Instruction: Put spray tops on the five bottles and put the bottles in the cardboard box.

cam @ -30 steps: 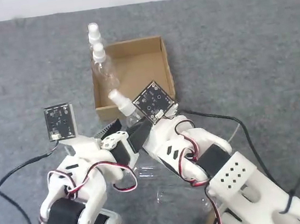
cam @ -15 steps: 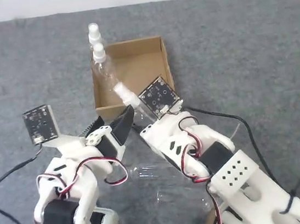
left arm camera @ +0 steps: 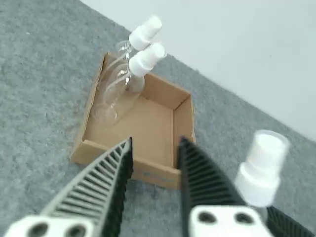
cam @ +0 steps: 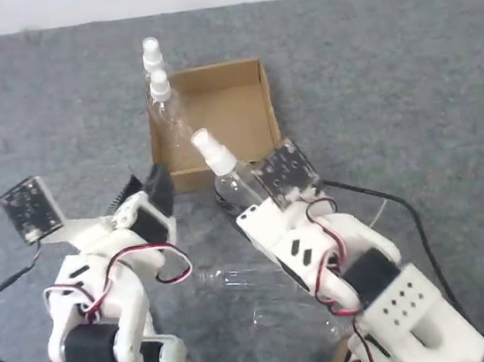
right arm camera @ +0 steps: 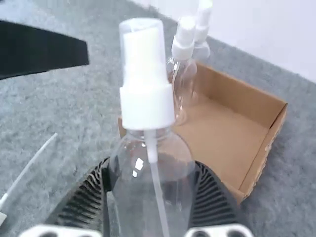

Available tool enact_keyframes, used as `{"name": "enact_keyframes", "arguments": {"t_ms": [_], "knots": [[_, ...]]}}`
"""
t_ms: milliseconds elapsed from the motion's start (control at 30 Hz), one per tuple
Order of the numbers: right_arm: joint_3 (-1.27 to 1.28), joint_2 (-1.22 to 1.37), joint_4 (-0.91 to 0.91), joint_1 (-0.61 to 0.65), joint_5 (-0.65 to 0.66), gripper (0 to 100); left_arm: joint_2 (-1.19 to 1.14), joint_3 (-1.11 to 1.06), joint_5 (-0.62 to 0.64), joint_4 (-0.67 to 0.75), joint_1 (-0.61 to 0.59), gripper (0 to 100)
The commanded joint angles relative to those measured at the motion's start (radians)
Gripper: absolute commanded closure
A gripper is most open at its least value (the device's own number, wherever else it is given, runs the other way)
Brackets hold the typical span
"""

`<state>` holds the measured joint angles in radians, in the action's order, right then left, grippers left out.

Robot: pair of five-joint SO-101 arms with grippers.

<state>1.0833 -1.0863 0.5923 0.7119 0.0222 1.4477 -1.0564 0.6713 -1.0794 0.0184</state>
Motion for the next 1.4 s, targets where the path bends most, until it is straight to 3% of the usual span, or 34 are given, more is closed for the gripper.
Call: {"name": "enact_keyframes", "arguments": {"t_ms": [0,300,433,700,900,1367], "knots": [[-0.005,-0.087,-0.028,-0.002,0.014,99.2,0.011,0.05,0.006,0.061,-0.017,98],[0.02,-0.099,-0.027,0.071,0.02,99.2,0.011,-0.07,0.008,0.222,-0.025,99],[0.04,-0.099,-0.025,0.136,0.089,99.2,0.011,-0.091,0.008,0.253,-0.017,99],[0.054,-0.099,-0.028,0.168,0.1,99.2,0.011,-0.096,0.006,0.249,-0.006,99],[0.054,-0.099,-0.028,0.166,0.1,99.2,0.011,-0.081,0.003,0.169,0.129,99],[0.054,-0.099,-0.028,0.165,0.1,99.1,0.011,-0.067,-0.061,0.11,0.18,99]]}}
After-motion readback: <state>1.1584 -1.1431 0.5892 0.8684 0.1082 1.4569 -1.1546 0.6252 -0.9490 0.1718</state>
